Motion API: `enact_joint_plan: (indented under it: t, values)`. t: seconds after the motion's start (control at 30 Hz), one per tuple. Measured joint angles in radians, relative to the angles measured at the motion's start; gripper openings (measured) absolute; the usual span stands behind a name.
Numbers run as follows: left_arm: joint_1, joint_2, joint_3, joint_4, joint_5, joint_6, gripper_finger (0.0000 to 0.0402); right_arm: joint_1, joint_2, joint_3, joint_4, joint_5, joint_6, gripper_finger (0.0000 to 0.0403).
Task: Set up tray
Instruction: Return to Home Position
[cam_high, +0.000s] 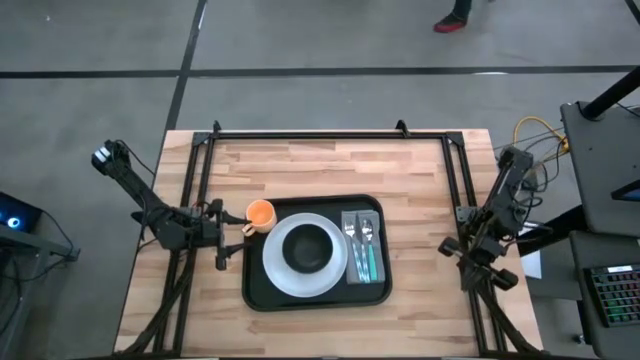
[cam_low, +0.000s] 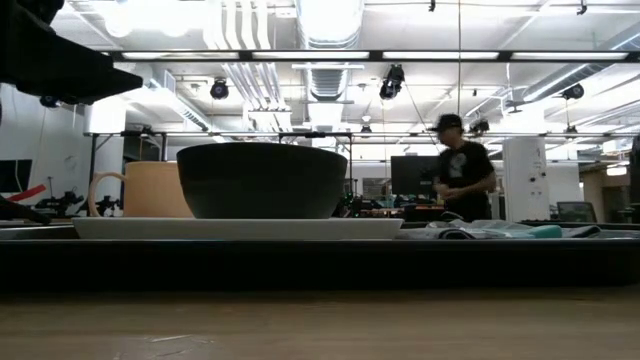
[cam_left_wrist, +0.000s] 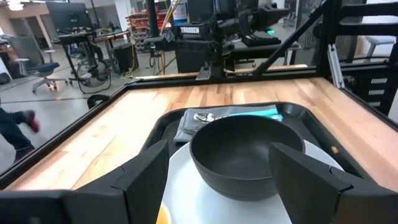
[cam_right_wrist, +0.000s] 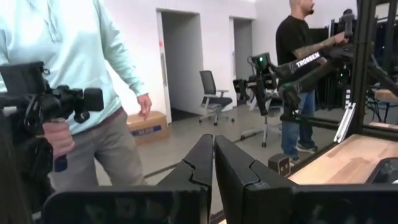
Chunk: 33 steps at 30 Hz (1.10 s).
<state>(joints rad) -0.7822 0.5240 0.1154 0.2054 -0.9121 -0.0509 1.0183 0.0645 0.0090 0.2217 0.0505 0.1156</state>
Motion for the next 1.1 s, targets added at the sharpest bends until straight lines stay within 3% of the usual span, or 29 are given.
enact_joint_plan:
  t: [0.07, 0.5, 1.1]
  values:
    - [0.0, 0.009, 0.0, 0.0, 0.0, 0.0, 0.0253, 0.0, -0.064, 0.0, -0.045, 0.0, 0.011, 0.0009]
    - [0.0, 0.04, 0.0, -0.001, 0.0, 0.0, 0.0253, -0.001, -0.061, 0.105, -0.12, 0.085, -0.036, 0.0009]
    - [0.0, 0.039, -0.002, 0.0, -0.001, 0.0, 0.0253, -0.001, -0.028, 0.167, -0.118, 0.088, -0.04, 0.0008]
